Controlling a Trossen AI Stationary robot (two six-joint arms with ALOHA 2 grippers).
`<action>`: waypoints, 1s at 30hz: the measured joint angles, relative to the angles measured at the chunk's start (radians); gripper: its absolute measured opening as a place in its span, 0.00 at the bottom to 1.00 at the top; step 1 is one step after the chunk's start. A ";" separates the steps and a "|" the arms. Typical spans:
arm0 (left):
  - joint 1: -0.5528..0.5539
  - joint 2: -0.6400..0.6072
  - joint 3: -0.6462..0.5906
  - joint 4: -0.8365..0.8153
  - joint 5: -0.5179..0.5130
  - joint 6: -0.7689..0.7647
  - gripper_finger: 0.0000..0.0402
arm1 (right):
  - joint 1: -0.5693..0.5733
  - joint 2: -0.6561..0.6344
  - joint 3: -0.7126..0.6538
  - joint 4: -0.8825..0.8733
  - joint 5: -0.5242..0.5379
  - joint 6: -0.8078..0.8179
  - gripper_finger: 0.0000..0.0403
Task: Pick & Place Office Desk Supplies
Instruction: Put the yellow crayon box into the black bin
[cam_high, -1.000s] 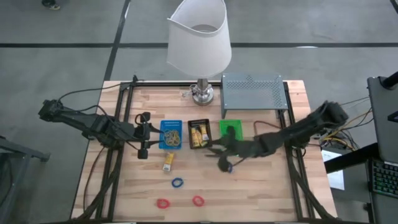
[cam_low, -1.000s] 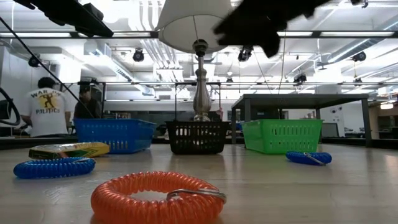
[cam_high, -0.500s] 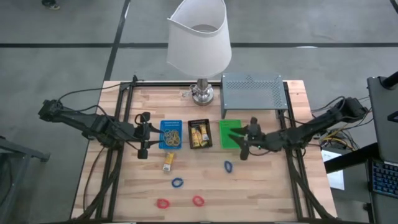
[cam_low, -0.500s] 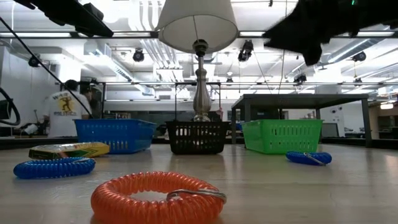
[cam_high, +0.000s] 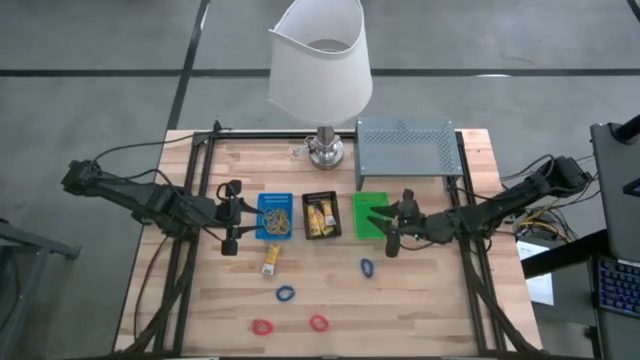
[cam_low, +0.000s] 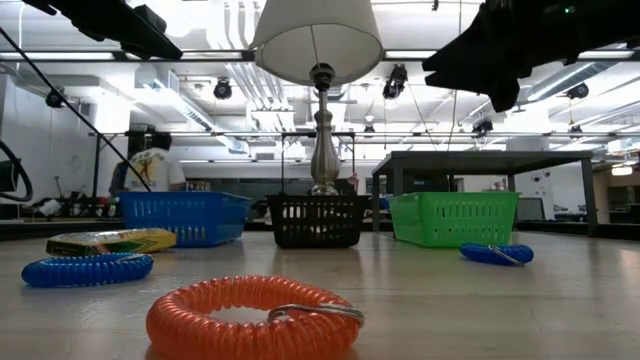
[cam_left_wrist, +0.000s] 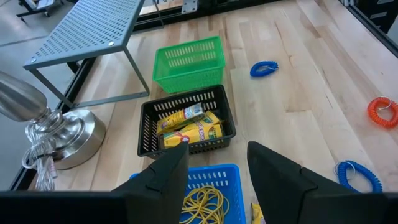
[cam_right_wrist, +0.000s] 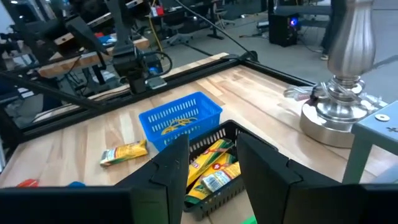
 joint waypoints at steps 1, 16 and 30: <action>0.000 0.000 0.000 0.000 0.000 0.000 0.42 | 0.000 0.000 0.000 0.000 0.000 0.000 0.33; 0.000 0.000 0.000 0.009 -0.001 0.007 0.42 | 0.001 0.000 0.004 -0.005 0.000 0.000 0.33; -0.001 0.000 0.000 0.248 0.003 -0.022 0.42 | 0.000 0.000 0.004 -0.005 0.000 0.000 0.33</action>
